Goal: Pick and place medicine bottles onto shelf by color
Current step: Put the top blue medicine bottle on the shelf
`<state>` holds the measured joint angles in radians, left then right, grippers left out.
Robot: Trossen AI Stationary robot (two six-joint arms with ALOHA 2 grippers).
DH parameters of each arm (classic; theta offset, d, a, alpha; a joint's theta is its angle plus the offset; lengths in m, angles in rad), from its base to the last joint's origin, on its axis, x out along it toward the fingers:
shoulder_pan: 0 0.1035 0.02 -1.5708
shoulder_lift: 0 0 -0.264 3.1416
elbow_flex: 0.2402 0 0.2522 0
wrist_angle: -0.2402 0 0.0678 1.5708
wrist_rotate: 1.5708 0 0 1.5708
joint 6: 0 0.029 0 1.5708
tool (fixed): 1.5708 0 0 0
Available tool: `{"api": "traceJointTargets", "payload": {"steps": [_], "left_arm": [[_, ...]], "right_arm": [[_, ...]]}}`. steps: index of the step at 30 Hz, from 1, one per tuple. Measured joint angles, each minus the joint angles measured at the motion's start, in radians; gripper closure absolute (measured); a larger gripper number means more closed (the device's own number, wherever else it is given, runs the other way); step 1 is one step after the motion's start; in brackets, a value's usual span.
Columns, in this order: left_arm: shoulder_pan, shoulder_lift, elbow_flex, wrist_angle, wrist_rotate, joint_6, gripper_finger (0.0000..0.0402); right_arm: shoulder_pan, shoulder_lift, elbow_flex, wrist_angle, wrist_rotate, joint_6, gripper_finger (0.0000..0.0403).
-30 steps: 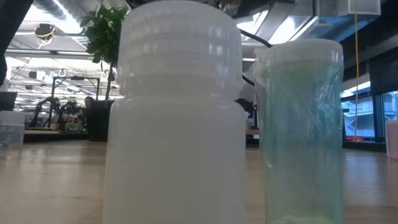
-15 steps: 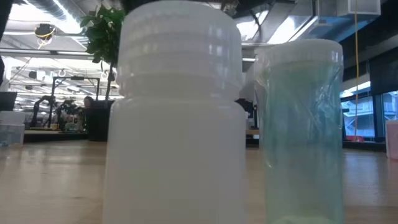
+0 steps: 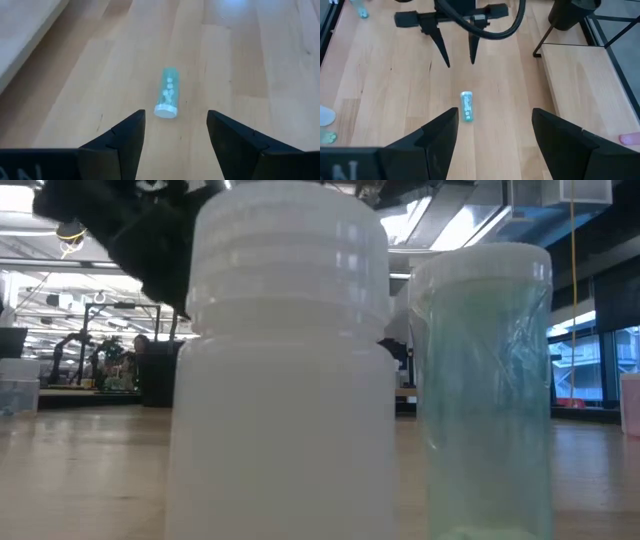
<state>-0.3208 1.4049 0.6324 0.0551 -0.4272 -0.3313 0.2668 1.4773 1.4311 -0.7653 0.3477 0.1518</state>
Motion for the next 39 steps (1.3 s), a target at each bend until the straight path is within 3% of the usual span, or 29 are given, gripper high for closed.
{"api": "traceJointTargets", "payload": {"steps": [7,20,26,39], "left_arm": [[0.000,0.085,-0.109,0.290,-0.002,0.001,0.0194],[0.025,0.286,-0.121,0.483,-0.002,0.001,0.0194],[0.028,0.333,-0.198,0.719,-0.004,0.051,0.0195],[0.039,0.411,-0.226,0.868,-0.017,0.133,0.0195]], "right_arm": [[0.000,0.000,0.000,0.006,0.000,0.000,0.0148],[0.000,0.000,0.000,0.006,0.000,-0.001,0.0148],[0.000,0.000,0.000,0.006,0.000,0.000,0.0148],[0.000,0.000,0.000,0.006,0.000,0.000,0.0148]]}}
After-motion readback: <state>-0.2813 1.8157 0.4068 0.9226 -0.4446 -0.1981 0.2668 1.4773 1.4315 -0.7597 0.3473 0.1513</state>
